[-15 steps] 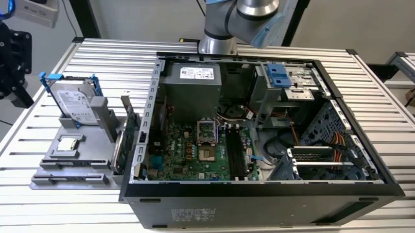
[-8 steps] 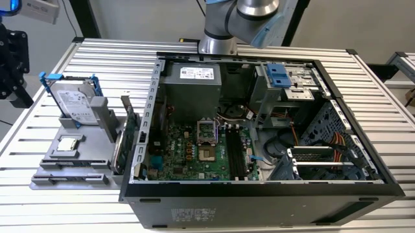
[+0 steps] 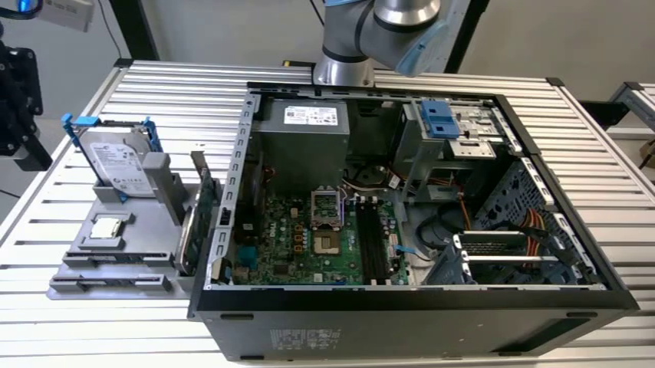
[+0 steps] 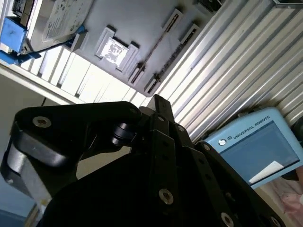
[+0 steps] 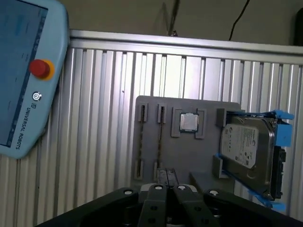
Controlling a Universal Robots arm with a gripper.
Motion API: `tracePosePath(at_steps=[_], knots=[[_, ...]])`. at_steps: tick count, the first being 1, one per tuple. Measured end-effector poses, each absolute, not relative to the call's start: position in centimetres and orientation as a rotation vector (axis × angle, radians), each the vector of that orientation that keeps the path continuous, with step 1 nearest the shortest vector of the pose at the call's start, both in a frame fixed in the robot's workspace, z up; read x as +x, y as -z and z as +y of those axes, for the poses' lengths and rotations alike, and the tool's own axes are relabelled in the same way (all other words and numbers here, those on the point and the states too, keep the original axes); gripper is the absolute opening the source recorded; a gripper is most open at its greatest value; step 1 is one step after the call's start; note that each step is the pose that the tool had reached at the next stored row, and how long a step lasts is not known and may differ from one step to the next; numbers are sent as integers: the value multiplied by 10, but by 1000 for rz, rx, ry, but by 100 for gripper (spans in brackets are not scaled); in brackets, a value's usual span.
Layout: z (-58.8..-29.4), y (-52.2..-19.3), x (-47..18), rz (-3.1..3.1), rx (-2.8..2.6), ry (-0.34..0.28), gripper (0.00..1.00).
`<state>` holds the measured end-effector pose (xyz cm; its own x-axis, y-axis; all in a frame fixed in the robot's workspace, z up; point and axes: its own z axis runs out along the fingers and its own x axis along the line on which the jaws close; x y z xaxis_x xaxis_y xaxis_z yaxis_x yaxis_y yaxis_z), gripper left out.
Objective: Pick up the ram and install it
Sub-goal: 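Pick up the ram and move it above insertion slot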
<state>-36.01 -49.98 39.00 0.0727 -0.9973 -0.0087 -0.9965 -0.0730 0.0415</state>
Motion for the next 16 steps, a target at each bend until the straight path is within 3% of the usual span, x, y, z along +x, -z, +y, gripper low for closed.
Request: tracePosePath(at_steps=[16], knots=[[-499,-389,-360,-2038,2356,53,0]])
